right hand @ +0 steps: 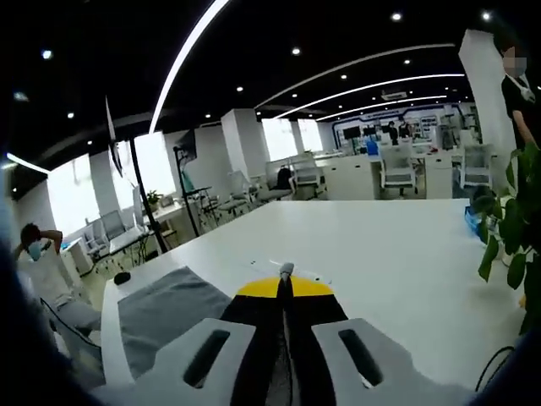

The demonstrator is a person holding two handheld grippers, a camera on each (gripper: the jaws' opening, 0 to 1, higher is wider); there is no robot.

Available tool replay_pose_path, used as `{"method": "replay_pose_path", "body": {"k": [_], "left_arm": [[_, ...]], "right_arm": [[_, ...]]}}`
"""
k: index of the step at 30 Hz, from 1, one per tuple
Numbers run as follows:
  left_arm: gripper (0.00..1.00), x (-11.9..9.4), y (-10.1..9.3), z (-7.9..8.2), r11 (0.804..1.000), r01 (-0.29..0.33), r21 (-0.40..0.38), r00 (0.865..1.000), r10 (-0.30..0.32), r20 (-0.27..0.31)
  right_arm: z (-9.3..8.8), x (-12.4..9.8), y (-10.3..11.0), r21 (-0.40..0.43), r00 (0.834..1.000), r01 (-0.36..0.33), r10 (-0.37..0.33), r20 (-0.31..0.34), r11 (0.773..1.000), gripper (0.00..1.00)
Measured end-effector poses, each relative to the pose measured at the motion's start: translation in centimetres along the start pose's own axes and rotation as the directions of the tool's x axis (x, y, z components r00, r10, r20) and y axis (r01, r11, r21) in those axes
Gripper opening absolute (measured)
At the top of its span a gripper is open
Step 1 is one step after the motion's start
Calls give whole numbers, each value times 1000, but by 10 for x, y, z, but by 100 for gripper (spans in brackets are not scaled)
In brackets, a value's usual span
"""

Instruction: Fold the towel on the table until its edges align and the towel forms a compact rectangular stack.

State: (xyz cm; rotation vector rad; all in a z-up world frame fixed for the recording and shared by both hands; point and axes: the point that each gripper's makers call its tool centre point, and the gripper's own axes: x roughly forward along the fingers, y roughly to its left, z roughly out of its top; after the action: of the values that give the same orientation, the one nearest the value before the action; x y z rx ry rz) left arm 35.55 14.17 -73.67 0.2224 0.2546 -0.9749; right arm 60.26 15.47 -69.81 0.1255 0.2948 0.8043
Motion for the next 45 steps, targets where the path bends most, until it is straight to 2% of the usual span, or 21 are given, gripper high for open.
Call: {"method": "replay_pose_path", "body": {"k": [6, 14, 23, 26, 31, 38, 45], "left_arm": [[4, -25, 12, 3, 998, -46, -33, 999, 47, 20], [4, -56, 22, 6, 994, -81, -73, 994, 86, 60], [4, -98, 27, 11, 988, -103, -112, 987, 115, 108], [4, -116, 29, 10, 988, -114, -107, 985, 126, 116], [4, -136, 40, 12, 984, -138, -114, 979, 153, 133], [4, -172, 61, 16, 975, -185, -124, 964, 205, 171], [4, -213, 85, 13, 955, -249, -162, 941, 278, 193]], "right_arm": [[12, 12, 10, 24, 1000, -14, 14, 20, 1000, 0], [32, 28, 34, 35, 999, -29, 28, 39, 999, 0], [53, 45, 66, 52, 997, -53, 50, 61, 997, 0], [60, 51, 87, 53, 995, -66, 62, 73, 996, 0], [65, 64, 108, 45, 995, -73, 69, 75, 996, 0], [77, 78, 126, 70, 994, -50, 43, 103, 996, 0], [87, 99, 158, 65, 991, -70, 62, 116, 995, 0]]}}
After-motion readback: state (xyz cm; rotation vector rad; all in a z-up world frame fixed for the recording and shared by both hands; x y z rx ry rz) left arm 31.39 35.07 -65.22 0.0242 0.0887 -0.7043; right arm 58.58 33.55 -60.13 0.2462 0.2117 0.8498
